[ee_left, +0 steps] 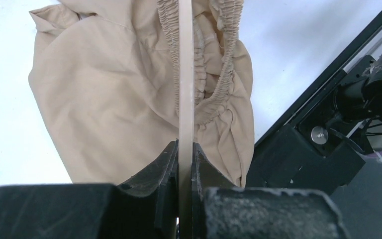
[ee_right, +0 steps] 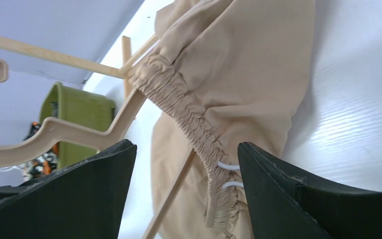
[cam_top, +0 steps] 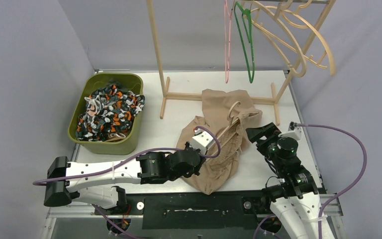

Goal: Remove the shorts from the hanger

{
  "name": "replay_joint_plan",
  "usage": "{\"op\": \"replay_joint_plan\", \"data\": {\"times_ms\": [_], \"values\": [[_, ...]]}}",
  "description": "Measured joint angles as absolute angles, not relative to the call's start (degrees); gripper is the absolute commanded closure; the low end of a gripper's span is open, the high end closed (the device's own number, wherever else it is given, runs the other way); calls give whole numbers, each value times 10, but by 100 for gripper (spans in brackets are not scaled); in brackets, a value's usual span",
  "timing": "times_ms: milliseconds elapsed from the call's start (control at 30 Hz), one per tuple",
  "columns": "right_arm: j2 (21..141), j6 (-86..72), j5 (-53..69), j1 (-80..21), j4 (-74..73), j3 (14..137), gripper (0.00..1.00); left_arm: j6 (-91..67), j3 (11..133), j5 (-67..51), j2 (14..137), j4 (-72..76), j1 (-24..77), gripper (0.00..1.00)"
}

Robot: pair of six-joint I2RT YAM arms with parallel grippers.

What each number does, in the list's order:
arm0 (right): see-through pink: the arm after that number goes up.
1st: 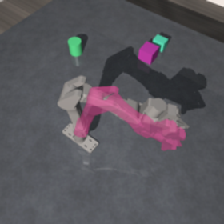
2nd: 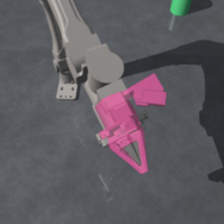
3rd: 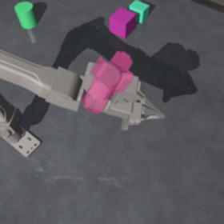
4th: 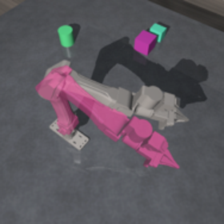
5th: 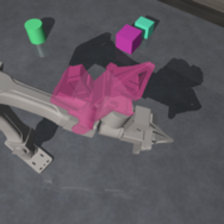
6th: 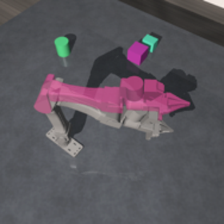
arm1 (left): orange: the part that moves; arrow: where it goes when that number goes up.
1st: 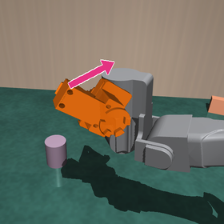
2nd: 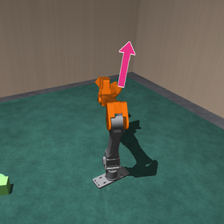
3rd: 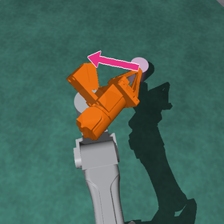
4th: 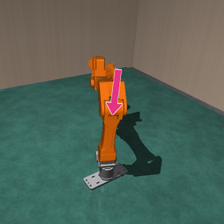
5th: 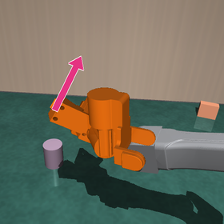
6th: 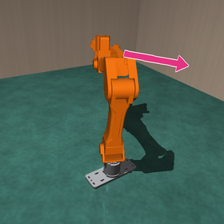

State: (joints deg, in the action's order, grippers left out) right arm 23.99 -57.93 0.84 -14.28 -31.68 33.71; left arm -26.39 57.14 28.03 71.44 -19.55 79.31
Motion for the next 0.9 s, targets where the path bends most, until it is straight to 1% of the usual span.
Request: {"op": "replay_joint_plan", "data": {"times_ms": [100, 200, 267, 300, 367, 400, 433, 467, 500, 567, 667, 900], "values": [[263, -543, 1, -143, -322, 338, 21, -266, 571, 272, 710, -211, 793, 100], [324, -513, 26, -143, -309, 339, 19, -269, 572, 262, 710, -220, 793, 100], [369, -498, 55, -143, -291, 339, 23, -272, 571, 254, 710, -222, 793, 100], [393, -491, 70, -143, -279, 339, 28, -274, 572, 250, 710, -222, 793, 100], [441, -483, 86, -143, -260, 339, 50, -277, 571, 246, 709, -222, 793, 100], [462, -479, 81, -143, -259, 340, 60, -279, 572, 244, 709, -222, 793, 100], [479, -476, 69, -143, -263, 342, 73, -281, 572, 243, 708, -223, 793, 100], [494, -473, 54, -142, -269, 347, 82, -283, 572, 241, 705, -229, 793, 100], [503, -469, 40, -141, -275, 351, 87, -283, 571, 241, 703, -230, 793, 100], [512, -469, 2, -136, -285, 359, 90, -293, 571, 241, 693, -245, 793, 100], [500, -471, -49, -126, -296, 362, 91, -313, 565, 241, 664, -270, 794, 100], [458, -484, -89, -104, -305, 347, 92, -386, 510, 251, 521, -346, 795, 100]]}}
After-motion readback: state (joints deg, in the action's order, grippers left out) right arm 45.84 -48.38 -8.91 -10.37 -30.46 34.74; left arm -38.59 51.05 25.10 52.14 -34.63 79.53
